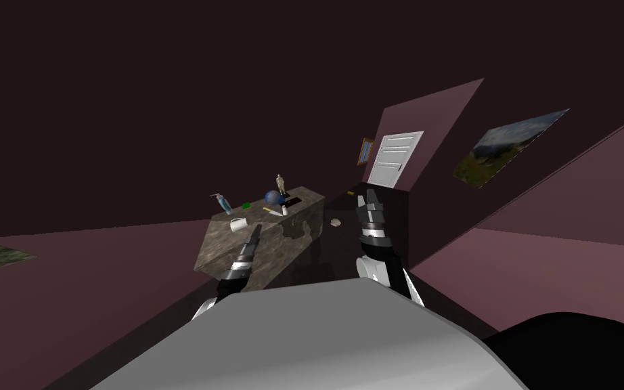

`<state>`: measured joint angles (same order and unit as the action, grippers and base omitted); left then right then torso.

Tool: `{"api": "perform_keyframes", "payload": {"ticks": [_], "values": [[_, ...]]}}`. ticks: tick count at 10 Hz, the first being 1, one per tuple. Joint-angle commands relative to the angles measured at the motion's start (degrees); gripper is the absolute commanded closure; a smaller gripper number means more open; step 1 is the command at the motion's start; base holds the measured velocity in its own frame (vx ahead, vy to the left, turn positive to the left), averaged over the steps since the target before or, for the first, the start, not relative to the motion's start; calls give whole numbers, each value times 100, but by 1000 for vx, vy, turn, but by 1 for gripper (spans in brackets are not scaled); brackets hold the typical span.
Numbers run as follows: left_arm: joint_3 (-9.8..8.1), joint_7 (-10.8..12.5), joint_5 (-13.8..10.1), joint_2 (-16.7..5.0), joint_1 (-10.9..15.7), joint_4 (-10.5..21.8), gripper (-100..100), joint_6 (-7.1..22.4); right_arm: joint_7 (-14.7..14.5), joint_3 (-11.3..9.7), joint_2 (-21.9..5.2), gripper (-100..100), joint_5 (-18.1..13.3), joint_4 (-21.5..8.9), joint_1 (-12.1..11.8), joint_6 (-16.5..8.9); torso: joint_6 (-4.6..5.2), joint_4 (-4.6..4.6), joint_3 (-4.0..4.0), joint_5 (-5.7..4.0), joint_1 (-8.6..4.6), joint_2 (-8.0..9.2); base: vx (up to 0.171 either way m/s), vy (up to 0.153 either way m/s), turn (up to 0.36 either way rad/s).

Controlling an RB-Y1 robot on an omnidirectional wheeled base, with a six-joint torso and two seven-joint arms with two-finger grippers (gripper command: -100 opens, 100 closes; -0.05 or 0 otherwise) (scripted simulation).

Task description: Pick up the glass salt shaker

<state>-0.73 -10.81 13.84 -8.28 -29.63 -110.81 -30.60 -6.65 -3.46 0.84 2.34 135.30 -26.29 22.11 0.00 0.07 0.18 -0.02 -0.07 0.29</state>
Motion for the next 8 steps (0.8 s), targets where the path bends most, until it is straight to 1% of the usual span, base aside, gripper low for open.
{"api": "perform_keyframes", "payload": {"ticks": [1,3,5,8], "values": [[22,-136,241,11,48,247,-100,33,0,0,0,0,0,0,0,0,0,0,0,0,0,0,-45,-9,-47],[37,-280,502,-29,85,459,-100,114,0,0,0,0,0,0,-1,0,0,-4,-10,1,7,-17,-17,0,-52],[49,-439,735,-97,139,664,-100,194,0,0,0,0,0,0,-1,0,0,-6,-17,2,13,-30,18,17,-77],[61,-709,1036,-254,253,959,-100,312,0,1,-1,0,0,1,-2,0,0,-12,-32,5,24,-56,72,41,-93]]}}
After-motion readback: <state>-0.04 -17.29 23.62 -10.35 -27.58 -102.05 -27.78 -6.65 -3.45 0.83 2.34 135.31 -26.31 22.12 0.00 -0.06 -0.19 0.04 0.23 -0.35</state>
